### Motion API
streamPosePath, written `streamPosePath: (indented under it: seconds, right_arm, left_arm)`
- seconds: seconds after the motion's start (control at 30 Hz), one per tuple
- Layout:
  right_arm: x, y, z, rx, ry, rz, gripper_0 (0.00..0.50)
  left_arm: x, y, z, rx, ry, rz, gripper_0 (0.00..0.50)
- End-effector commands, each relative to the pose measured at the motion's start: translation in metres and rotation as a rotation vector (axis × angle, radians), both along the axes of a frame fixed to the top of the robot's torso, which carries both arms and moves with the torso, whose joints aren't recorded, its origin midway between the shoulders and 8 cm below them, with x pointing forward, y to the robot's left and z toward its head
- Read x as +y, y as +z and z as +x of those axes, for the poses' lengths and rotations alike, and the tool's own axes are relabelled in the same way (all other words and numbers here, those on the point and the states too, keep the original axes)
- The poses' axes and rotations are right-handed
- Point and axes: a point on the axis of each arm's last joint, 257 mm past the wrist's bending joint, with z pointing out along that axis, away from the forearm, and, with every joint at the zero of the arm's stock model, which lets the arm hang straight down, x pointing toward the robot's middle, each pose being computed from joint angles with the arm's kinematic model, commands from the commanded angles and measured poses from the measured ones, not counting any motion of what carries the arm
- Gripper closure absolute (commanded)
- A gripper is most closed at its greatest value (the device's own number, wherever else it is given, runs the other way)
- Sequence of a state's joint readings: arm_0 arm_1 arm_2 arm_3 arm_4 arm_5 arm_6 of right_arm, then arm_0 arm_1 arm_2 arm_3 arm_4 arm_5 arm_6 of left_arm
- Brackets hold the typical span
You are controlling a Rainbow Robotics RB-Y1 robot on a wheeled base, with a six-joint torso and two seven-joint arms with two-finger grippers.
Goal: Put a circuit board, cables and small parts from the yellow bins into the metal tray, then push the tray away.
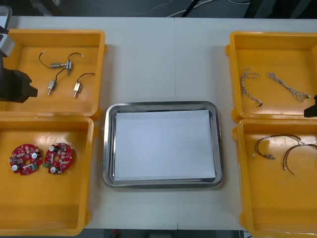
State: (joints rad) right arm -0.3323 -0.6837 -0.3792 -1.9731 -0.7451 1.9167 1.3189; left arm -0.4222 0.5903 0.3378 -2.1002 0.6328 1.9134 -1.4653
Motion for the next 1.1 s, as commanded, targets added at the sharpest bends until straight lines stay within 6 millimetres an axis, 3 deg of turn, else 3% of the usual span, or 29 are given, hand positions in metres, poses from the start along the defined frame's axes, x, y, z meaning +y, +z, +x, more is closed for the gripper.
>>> streamPosePath:
  seconds: [0.03, 1.1]
  right_arm:
    - [-0.0158, 0.018, -0.0031, -0.033, 0.026, -0.066, 0.0]
    - [-0.0158, 0.018, -0.0031, -0.033, 0.026, -0.066, 0.0]
  left_arm:
    - [0.0176, 0.0117, -0.006, -0.022, -0.057, 0.118, 0.0]
    - [0.0176, 0.0117, -0.006, -0.022, -0.057, 0.118, 0.0]
